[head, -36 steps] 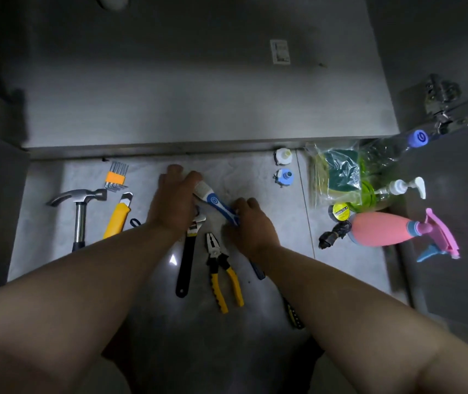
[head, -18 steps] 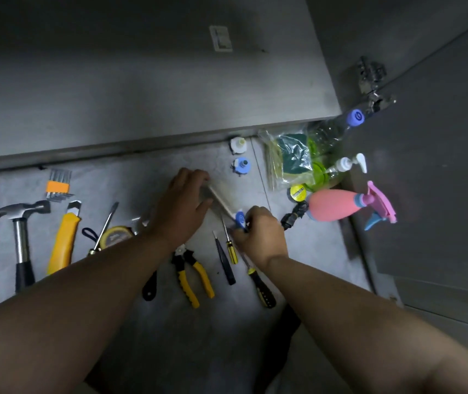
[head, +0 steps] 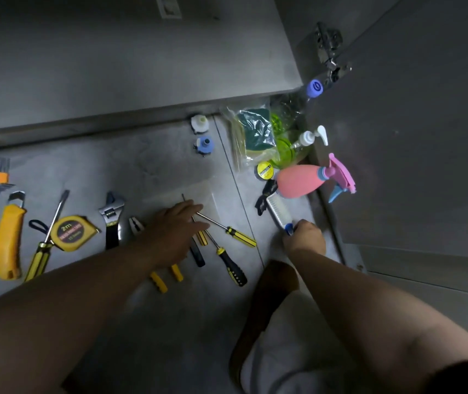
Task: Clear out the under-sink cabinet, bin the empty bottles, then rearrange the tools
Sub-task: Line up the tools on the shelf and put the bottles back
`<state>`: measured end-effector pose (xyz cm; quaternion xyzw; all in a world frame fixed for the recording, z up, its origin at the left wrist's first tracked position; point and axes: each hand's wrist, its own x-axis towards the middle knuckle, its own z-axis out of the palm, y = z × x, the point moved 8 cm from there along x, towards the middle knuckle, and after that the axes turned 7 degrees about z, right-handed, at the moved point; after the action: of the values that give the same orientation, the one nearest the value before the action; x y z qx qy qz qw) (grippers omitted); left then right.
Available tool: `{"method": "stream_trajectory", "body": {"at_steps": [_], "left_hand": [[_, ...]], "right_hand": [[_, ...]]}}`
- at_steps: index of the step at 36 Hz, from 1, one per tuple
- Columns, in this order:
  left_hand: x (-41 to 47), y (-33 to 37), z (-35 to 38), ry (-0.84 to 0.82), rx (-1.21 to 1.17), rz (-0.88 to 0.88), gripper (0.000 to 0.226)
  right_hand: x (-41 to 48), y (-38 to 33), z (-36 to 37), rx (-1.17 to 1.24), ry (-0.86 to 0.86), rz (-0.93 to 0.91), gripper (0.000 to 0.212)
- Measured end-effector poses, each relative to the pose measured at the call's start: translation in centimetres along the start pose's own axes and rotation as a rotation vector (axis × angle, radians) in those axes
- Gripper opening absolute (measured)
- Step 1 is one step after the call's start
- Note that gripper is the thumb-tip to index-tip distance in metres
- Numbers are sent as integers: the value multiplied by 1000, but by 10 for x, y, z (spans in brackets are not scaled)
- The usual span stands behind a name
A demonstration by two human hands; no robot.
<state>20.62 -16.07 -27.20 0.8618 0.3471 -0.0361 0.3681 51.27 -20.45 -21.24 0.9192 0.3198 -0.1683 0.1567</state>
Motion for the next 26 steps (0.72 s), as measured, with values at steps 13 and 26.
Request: {"method": "stream_trajectory", "body": {"at_steps": [13, 26], "left_hand": [[-9, -1, -11, 113, -81, 44, 67], [-37, -7, -30, 223, 32, -6, 58]], "right_hand": [[-29, -33, 4, 115, 21, -116, 31], [-119, -94, 44, -14, -93, -597, 53]]}}
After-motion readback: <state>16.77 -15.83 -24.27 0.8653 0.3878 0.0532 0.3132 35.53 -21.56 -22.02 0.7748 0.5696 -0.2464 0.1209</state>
